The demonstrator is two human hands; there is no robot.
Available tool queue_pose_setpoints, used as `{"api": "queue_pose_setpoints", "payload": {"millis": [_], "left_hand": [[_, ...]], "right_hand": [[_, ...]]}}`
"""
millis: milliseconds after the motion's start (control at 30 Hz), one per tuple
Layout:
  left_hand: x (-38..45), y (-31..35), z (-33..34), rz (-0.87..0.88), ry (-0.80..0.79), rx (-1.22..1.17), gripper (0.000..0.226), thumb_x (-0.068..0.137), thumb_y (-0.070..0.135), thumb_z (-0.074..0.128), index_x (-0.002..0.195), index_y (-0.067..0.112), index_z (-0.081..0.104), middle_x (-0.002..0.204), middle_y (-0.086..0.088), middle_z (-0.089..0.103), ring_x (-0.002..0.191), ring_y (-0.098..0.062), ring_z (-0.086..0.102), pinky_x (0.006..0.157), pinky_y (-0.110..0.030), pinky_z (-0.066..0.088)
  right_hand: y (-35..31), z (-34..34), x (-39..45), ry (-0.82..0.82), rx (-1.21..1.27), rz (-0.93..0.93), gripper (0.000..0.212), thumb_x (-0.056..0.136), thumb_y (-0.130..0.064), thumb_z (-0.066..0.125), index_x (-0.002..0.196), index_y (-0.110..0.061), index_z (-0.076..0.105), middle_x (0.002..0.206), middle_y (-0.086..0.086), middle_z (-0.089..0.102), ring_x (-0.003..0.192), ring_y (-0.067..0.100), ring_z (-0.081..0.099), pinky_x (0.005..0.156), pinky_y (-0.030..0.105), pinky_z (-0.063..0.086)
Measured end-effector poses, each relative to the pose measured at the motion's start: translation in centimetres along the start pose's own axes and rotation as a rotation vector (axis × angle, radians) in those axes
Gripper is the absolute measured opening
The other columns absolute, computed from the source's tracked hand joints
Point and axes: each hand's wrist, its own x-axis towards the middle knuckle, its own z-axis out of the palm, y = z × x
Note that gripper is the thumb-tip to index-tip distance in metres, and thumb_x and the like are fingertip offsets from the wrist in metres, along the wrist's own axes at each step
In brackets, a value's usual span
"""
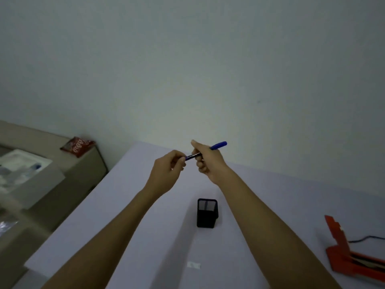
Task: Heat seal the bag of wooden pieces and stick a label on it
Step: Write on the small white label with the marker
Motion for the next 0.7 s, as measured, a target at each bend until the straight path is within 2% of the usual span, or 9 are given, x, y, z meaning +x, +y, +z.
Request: {"api": "queue_pose_setpoints", "payload": {"millis": [67,100,167,267,333,400,467,600,700], "left_hand": [[0.0,0.9,-0.9,0.105,-0.026,0.136,0.014,0.098,0.018,0.048,0.1,0.014,0.061,0.079,0.002,0.064,0.071,-0.011,0.059,0.063,-0.02,0.046],[0.1,1.2,-1.2,0.151,-0.042,0.184,0.013,0.098,0.018,0.047,0.099,0.014,0.06,0.078,0.004,0.06,0.069,-0.01,0.055,0.061,-0.018,0.042],[0.1,1.6,-1.6,0.24,-0.079,0.264,0.011,0.097,0.02,0.049,0.1,0.014,0.057,0.079,0.008,0.054,0.068,-0.008,0.049,0.06,-0.013,0.036],[0.3,1.2,-1.2,0.362,-0.114,0.441,0.017,0.097,0.024,0.052,0.106,0.01,0.055,0.088,0.002,0.058,0.071,-0.01,0.045,0.063,-0.016,0.034],[0.5,1.1,-1.0,0.368,-0.129,0.55,0.015,0.099,0.019,0.048,0.106,0.007,0.053,0.089,-0.006,0.062,0.069,-0.014,0.044,0.061,-0.022,0.034],[0.6,1.7,-1.0,0.349,-0.18,0.58,0.013,0.1,0.012,0.044,0.108,0.005,0.052,0.09,-0.01,0.062,0.068,-0.016,0.045,0.06,-0.026,0.035],[0.9,2.7,-1.2,0.357,-0.253,0.539,0.014,0.099,0.009,0.043,0.107,0.003,0.052,0.09,-0.011,0.063,0.069,-0.019,0.05,0.062,-0.029,0.041],[1.5,5.1,-1.7,0.302,-0.303,0.266,0.023,0.102,0.019,0.038,0.097,0.007,0.057,0.076,-0.003,0.063,0.065,-0.017,0.058,0.06,-0.022,0.045],[1.2,3.8,-3.0,0.005,-0.478,-0.158,0.029,0.103,0.019,0.037,0.091,0.005,0.059,0.065,0.0,0.054,0.058,-0.01,0.058,0.079,-0.03,0.058]], "right_hand": [[-1.1,1.1,-0.9,0.038,-0.172,-0.101,0.035,0.083,-0.045,0.069,0.073,-0.011,0.062,0.06,0.002,0.058,0.044,0.009,0.045,0.043,0.02,0.034],[-1.3,1.4,-1.3,0.032,-0.216,-0.136,0.037,0.082,-0.046,0.07,0.073,-0.011,0.061,0.059,0.002,0.061,0.043,0.01,0.045,0.043,0.021,0.034],[-1.3,1.9,-1.8,0.025,-0.234,-0.189,0.035,0.082,-0.042,0.071,0.071,-0.012,0.056,0.056,0.003,0.06,0.043,0.011,0.042,0.043,0.022,0.034],[-1.0,2.3,-2.0,0.135,-0.258,-0.259,0.034,0.087,-0.034,0.066,0.066,-0.015,0.048,0.054,0.003,0.055,0.042,0.01,0.045,0.045,0.023,0.037],[-0.8,2.6,-2.0,0.172,-0.285,-0.275,0.034,0.089,-0.031,0.063,0.065,-0.016,0.044,0.056,0.002,0.05,0.042,0.009,0.043,0.048,0.023,0.036],[-1.1,1.9,-2.0,0.137,-0.226,-0.238,0.036,0.091,-0.028,0.062,0.065,-0.017,0.039,0.057,0.001,0.044,0.041,0.009,0.038,0.046,0.023,0.033],[-1.3,0.8,-2.3,0.088,-0.127,-0.211,0.037,0.092,-0.024,0.06,0.064,-0.017,0.037,0.055,0.001,0.041,0.041,0.009,0.034,0.043,0.022,0.03],[-2.0,-0.4,-2.6,0.067,-0.101,-0.24,0.036,0.093,-0.021,0.06,0.064,-0.016,0.038,0.049,0.0,0.043,0.038,0.009,0.034,0.039,0.02,0.03],[-4.5,-4.3,-2.2,0.269,0.24,-0.304,0.036,0.093,-0.012,0.057,0.064,-0.017,0.037,0.042,-0.005,0.036,0.031,0.005,0.027,0.033,0.015,0.02]]}}
